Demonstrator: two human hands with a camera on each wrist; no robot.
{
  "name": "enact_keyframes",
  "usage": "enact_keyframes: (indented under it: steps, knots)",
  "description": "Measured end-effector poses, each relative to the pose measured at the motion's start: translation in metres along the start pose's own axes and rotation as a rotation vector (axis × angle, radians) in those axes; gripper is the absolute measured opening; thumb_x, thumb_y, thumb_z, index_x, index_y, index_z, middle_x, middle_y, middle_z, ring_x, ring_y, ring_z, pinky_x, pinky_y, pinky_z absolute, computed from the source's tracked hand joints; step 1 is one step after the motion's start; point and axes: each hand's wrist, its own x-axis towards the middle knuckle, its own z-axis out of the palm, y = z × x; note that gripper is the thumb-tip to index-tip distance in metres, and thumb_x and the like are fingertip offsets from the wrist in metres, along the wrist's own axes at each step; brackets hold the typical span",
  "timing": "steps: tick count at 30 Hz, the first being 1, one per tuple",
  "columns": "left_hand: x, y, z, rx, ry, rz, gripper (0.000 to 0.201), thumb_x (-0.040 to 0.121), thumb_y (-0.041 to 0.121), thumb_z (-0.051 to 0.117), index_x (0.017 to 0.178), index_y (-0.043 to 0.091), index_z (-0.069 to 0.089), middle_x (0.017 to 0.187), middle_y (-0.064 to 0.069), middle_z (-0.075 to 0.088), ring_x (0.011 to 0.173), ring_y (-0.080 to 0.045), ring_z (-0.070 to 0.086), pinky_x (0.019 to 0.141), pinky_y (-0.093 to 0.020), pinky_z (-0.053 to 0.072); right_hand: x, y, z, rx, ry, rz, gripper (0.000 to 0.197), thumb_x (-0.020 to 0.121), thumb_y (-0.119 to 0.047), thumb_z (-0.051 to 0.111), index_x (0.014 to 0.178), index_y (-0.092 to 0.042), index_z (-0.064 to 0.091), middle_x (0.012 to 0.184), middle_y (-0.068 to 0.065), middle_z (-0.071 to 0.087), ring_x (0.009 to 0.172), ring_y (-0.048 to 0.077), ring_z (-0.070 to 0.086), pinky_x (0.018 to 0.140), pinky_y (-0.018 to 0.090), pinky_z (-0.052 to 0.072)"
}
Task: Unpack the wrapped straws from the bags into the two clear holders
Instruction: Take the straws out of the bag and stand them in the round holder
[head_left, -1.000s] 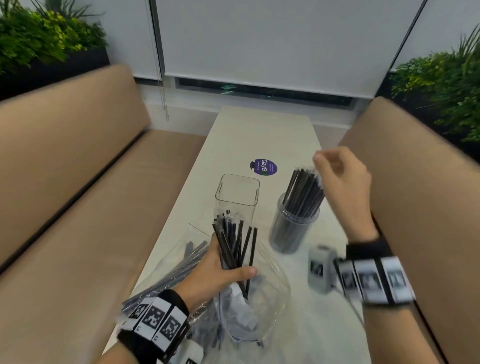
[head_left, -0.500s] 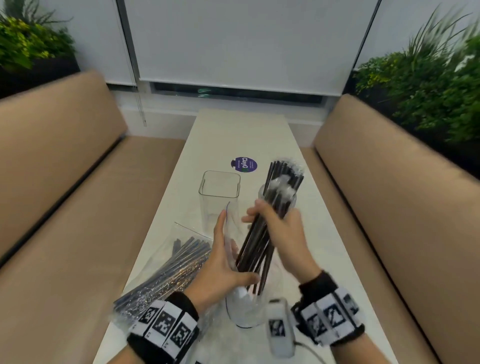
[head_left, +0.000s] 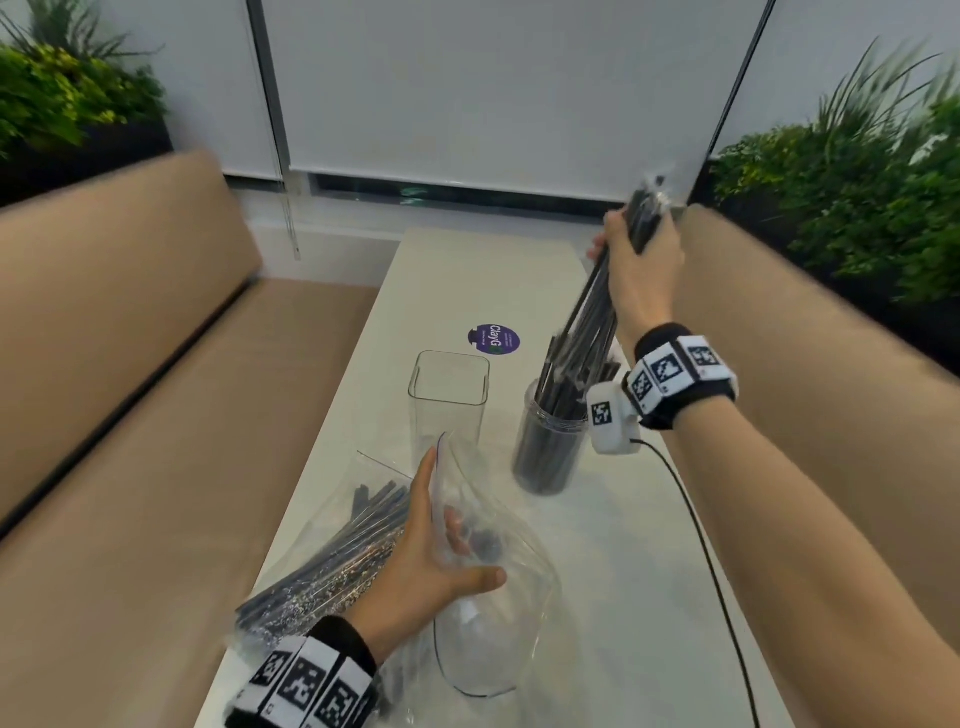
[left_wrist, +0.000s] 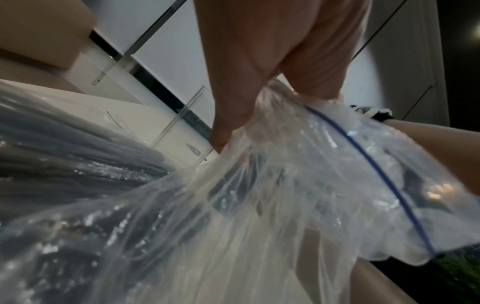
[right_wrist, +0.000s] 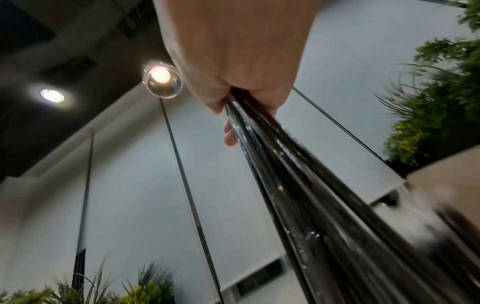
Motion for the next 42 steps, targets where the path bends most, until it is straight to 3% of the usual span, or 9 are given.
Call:
enact_keyframes:
  steps: [4, 9, 15, 20, 26, 30, 34, 38, 42]
  knots:
    - [0.001, -0.004, -0.009, -0.022, 0.026, -0.026, 0.129, 0.067, -0.002, 0.084, 0.132, 0.072, 0.002, 0.157, -0.004, 0.016, 0.141, -0.022, 0.030, 0.109, -0.045, 0.040, -0.020, 0.044, 0.008, -0.054, 0.000, 0.032, 0.013, 0.096, -0.019, 0.056, 0.105, -0.009, 0.056, 0.083, 0.004, 0.066, 0.062, 0.002, 0.063, 0.068, 0.022, 0.056]
    - [0.003, -0.007, -0.012, -0.033, 0.020, -0.044, 0.125, 0.067, -0.004, 0.083, 0.130, 0.071, 0.003, 0.159, -0.004, 0.012, 0.140, -0.022, 0.032, 0.077, -0.010, 0.053, -0.043, 0.081, 0.014, -0.117, -0.006, 0.125, 0.020, 0.094, -0.023, 0.059, 0.104, -0.005, 0.060, 0.080, -0.001, 0.068, 0.056, -0.011, 0.062, 0.074, 0.021, 0.054]
    - [0.007, -0.009, -0.014, -0.025, 0.026, -0.041, 0.127, 0.064, 0.001, 0.086, 0.126, 0.078, 0.006, 0.154, -0.005, 0.021, 0.138, -0.021, 0.035, 0.107, -0.043, 0.042, -0.030, 0.067, 0.000, -0.213, -0.032, 0.090, 0.048, 0.081, -0.013, 0.070, 0.122, -0.010, 0.045, 0.102, 0.005, 0.062, 0.090, 0.022, 0.062, 0.084, 0.034, 0.053]
    - [0.013, -0.014, -0.013, -0.030, 0.019, -0.065, 0.126, 0.058, 0.013, 0.090, 0.127, 0.078, 0.008, 0.154, -0.009, 0.024, 0.139, -0.021, 0.037, 0.107, -0.048, 0.043, 0.004, 0.061, -0.017, -0.306, -0.175, -0.121, 0.089, 0.076, 0.004, 0.068, 0.148, -0.025, 0.024, 0.150, 0.008, 0.036, 0.133, 0.017, 0.039, 0.097, 0.010, 0.038]
    - [0.018, -0.013, -0.006, -0.008, -0.025, -0.037, 0.124, 0.070, 0.002, 0.083, 0.142, 0.059, 0.000, 0.125, 0.033, 0.028, 0.127, 0.002, 0.029, 0.077, -0.007, 0.044, -0.009, 0.075, -0.013, -0.743, -0.627, -0.097, 0.034, 0.099, -0.026, 0.051, 0.126, -0.010, 0.064, 0.121, 0.015, 0.069, 0.115, 0.030, 0.062, 0.101, 0.034, 0.044]
    - [0.020, -0.016, -0.010, -0.001, -0.019, -0.038, 0.125, 0.068, 0.004, 0.085, 0.143, 0.059, 0.001, 0.129, 0.036, 0.025, 0.118, 0.016, 0.034, 0.083, -0.009, 0.043, -0.012, 0.059, -0.028, -0.614, -0.418, -0.081, 0.041, 0.102, -0.034, 0.042, 0.129, -0.010, 0.061, 0.125, 0.012, 0.067, 0.112, 0.018, 0.063, 0.098, 0.026, 0.045]
    - [0.018, -0.010, -0.011, -0.056, 0.023, -0.050, 0.124, 0.061, 0.022, 0.091, 0.139, 0.065, 0.005, 0.147, -0.001, 0.033, 0.137, -0.012, 0.036, 0.097, -0.024, 0.039, -0.024, 0.021, -0.065, -0.417, -0.148, -0.106, 0.034, 0.099, -0.029, 0.048, 0.126, -0.015, 0.063, 0.118, -0.002, 0.068, 0.104, 0.005, 0.060, 0.086, 0.004, 0.045]
    - [0.026, 0.004, -0.005, -0.073, 0.078, 0.003, 0.109, 0.075, 0.017, 0.079, 0.140, 0.063, 0.005, 0.126, 0.004, 0.045, 0.116, -0.014, 0.055, 0.095, -0.031, 0.045, -0.093, 0.016, -0.074, -0.151, -0.502, 0.103, 0.035, 0.087, -0.030, 0.066, 0.121, -0.031, 0.058, 0.121, -0.001, 0.064, 0.102, -0.003, 0.062, 0.102, 0.035, 0.049]
    - [0.040, 0.015, 0.006, -0.160, 0.121, 0.032, 0.089, 0.083, 0.013, 0.072, 0.137, 0.063, 0.022, 0.126, -0.004, 0.049, 0.109, -0.027, 0.064, 0.096, -0.052, 0.051, -0.190, 0.031, -0.072, -0.084, -0.925, 0.456, 0.079, 0.070, -0.036, 0.083, 0.134, -0.053, 0.038, 0.128, -0.010, 0.057, 0.111, -0.003, 0.060, 0.097, 0.026, 0.050]
